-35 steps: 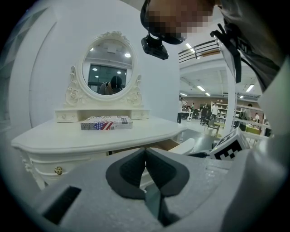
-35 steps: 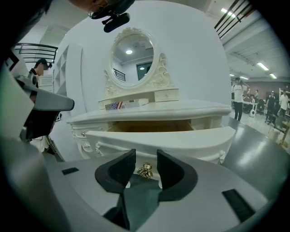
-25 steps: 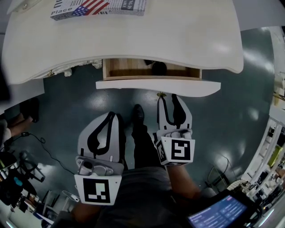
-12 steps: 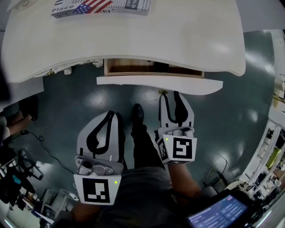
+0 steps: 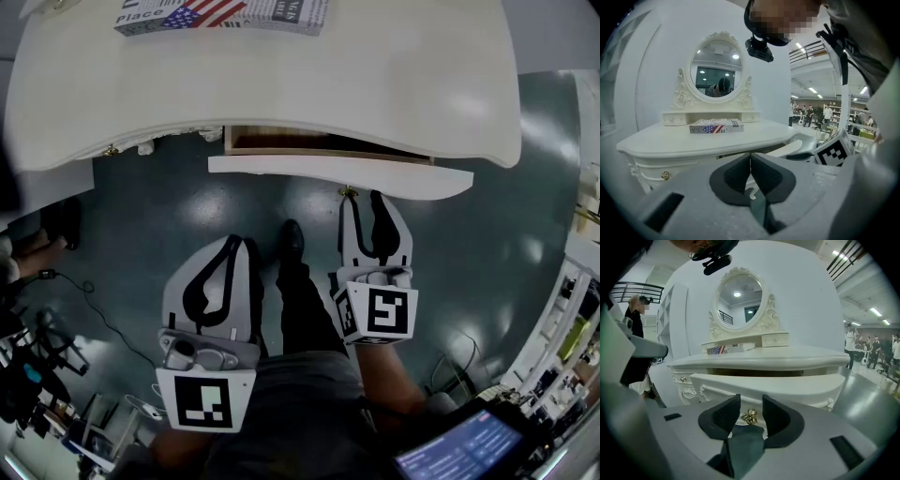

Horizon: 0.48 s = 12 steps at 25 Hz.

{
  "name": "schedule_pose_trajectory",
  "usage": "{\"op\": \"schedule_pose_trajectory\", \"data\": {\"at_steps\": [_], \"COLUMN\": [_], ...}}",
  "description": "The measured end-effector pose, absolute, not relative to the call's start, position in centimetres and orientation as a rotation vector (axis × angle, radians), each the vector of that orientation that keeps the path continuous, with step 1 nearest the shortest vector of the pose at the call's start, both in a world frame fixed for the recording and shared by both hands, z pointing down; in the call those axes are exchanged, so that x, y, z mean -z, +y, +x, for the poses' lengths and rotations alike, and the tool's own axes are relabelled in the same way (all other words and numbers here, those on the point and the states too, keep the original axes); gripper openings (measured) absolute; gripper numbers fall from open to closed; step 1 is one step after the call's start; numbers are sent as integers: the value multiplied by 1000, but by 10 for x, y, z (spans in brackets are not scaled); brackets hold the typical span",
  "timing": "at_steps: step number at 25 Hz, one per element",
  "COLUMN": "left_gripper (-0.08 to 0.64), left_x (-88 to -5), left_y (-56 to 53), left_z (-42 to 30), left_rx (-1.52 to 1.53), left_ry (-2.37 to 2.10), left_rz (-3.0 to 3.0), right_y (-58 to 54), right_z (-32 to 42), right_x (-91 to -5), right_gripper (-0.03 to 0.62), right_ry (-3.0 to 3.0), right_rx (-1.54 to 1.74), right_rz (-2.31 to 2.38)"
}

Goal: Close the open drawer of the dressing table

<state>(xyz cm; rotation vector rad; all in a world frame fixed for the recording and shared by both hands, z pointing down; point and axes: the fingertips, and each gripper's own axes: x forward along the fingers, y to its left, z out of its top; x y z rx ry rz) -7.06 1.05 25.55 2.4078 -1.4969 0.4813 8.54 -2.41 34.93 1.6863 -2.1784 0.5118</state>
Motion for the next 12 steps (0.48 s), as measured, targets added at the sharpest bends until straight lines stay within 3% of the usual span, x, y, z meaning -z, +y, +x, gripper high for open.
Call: {"op": "schedule_pose_trajectory", "data": {"at_steps": [12], "left_gripper": [17], "left_x": [-254], "left_y": [10], "left_z": [-73], "left_rx": [-475], "left_ry": [-1517], "left_rz": [2397], "right_y": [-29], "right_z": [82], "right_x": [-346], "right_gripper": [133], "right_ry": [-2194], "right_rx": [-501], "right_rz": [1676]}}
